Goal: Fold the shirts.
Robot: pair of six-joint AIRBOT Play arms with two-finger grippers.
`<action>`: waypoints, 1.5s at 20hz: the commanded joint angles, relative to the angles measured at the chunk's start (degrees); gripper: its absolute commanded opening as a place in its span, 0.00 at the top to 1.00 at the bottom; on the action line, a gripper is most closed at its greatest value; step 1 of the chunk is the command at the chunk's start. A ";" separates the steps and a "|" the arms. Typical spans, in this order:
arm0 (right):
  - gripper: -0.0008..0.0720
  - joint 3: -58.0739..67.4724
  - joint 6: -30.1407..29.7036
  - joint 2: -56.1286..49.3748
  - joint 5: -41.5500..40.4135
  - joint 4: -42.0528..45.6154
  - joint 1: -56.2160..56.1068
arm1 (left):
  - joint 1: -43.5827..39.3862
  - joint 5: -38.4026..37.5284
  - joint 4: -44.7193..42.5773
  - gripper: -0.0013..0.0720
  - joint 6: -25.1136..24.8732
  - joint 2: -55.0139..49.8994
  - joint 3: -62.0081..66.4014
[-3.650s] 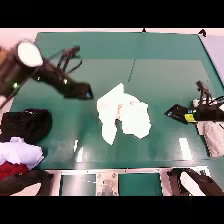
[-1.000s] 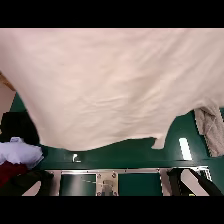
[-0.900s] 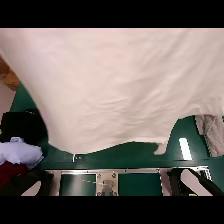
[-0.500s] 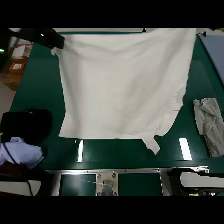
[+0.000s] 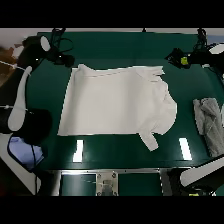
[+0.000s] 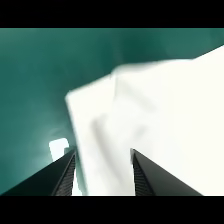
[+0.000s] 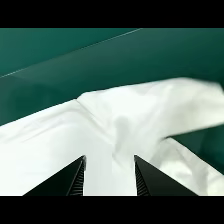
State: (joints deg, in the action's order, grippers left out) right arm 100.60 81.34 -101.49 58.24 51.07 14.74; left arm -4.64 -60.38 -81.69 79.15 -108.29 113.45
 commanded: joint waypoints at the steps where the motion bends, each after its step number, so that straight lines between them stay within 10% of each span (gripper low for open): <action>1: 0.50 0.02 1.33 2.84 12.55 0.33 6.12 | 8.35 -16.06 6.21 0.38 -0.17 0.15 5.84; 6: 0.60 -19.82 1.44 16.98 20.26 7.58 13.99 | 21.20 -31.78 24.22 0.38 -2.32 3.08 -6.71; 13: 0.47 -61.46 2.64 37.20 17.00 9.22 29.49 | 24.63 -29.86 27.65 0.40 -9.88 14.16 -38.66; 24: 0.49 -77.81 -19.80 28.44 -0.35 -19.17 26.69 | 24.63 -24.22 27.06 0.40 -8.61 36.44 -51.84; 27: 0.89 -77.40 -21.20 27.74 2.80 -18.80 25.86 | 24.63 -25.68 26.88 0.40 -7.08 39.28 -52.22; 30: 0.97 -72.85 -17.31 28.61 5.49 -15.15 29.97 | 24.63 -26.84 26.62 0.40 -5.62 40.28 -54.64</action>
State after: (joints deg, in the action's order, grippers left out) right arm 24.95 62.50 -73.03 61.12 35.48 42.33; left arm 19.97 -86.06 -54.85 71.92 -69.78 60.49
